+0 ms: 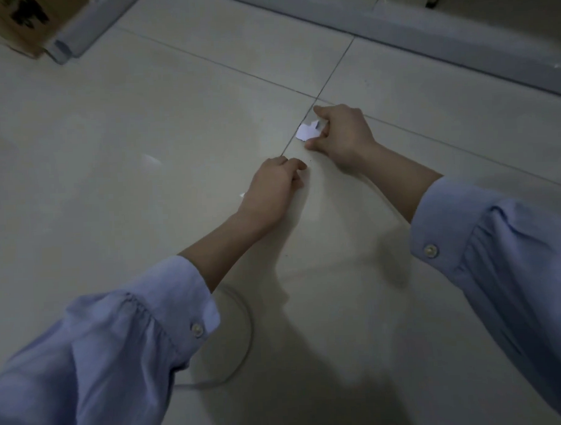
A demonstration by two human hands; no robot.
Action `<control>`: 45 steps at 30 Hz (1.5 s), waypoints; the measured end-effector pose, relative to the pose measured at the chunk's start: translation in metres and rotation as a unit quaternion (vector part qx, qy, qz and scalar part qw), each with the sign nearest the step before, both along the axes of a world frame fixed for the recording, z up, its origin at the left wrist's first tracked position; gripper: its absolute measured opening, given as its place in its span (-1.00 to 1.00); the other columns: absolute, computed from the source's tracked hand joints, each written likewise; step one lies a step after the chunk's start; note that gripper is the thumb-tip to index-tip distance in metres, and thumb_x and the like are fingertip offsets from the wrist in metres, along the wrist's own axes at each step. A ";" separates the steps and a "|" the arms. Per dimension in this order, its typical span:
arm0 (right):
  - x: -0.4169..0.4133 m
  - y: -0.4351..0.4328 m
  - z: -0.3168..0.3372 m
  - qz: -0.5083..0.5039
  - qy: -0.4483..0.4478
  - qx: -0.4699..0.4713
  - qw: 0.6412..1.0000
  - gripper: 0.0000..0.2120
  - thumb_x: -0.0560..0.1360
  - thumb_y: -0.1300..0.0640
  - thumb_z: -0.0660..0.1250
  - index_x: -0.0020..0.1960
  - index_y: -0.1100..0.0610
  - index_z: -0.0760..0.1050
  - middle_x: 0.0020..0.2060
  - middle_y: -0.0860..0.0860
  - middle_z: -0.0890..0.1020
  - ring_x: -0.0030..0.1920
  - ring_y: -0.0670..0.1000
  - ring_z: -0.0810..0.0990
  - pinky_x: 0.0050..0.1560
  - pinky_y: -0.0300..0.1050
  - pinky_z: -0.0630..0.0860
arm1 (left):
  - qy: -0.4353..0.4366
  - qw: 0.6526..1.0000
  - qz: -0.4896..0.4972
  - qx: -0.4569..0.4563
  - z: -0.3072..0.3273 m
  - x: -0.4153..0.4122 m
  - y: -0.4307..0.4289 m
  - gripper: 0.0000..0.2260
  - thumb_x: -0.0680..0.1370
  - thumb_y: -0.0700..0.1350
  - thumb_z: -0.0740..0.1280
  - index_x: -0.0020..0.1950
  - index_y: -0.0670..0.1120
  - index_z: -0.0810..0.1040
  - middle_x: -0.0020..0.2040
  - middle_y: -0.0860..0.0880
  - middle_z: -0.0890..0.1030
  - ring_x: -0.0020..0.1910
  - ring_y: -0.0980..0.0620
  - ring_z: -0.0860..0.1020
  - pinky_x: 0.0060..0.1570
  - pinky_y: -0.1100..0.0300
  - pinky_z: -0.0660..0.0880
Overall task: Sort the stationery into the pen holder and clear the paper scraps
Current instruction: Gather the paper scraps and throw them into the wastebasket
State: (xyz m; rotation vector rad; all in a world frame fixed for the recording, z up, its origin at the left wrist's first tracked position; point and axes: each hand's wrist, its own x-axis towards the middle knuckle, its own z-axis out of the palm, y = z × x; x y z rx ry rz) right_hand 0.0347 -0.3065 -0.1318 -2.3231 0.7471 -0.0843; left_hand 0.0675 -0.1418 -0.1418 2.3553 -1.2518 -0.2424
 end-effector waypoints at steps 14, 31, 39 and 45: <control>-0.018 0.009 0.006 0.006 0.036 -0.071 0.997 -0.80 0.42 0.13 0.38 -0.22 0.29 0.53 -0.13 0.25 0.61 -0.09 0.22 0.57 -0.06 0.01 0.55 | 0.049 0.996 0.056 0.042 0.004 0.011 -0.007 -0.91 0.46 -0.20 0.39 -0.09 -0.21 0.62 -0.07 -0.18 0.65 -0.04 -0.13 0.57 -0.05 0.16 0.39; -0.065 -0.002 0.021 -0.094 -0.071 0.030 0.993 -0.82 0.50 0.17 0.38 -0.12 0.31 0.55 -0.21 0.10 0.58 -0.18 0.04 0.54 -0.08 -0.11 0.54 | 0.085 0.971 0.221 0.027 0.026 0.038 0.073 -0.95 0.50 -0.22 0.34 -0.14 -0.15 0.48 -0.06 -0.16 0.61 -0.03 -0.10 0.55 -0.08 0.14 0.43; -0.055 -0.005 0.018 -0.145 -0.082 0.007 0.986 -0.78 0.44 0.10 0.43 -0.11 0.29 0.60 -0.20 0.09 0.61 -0.14 0.02 0.55 -0.12 -0.26 0.47 | 0.087 0.977 0.197 0.008 0.028 0.030 0.093 -0.78 0.36 -0.03 0.51 -0.17 -0.14 0.59 -0.28 -0.03 0.58 -0.27 0.06 0.51 -0.30 0.43 0.36; -0.061 -0.016 0.012 -0.137 -0.077 0.017 0.987 -0.84 0.42 0.07 0.45 -0.09 0.16 0.60 -0.10 0.09 0.62 -0.09 0.02 0.55 -0.06 -0.23 0.42 | 0.082 0.976 0.202 0.000 0.021 0.035 0.087 -0.76 0.34 -0.05 0.54 -0.10 -0.12 0.63 -0.29 -0.01 0.57 -0.29 0.09 0.50 -0.34 0.52 0.32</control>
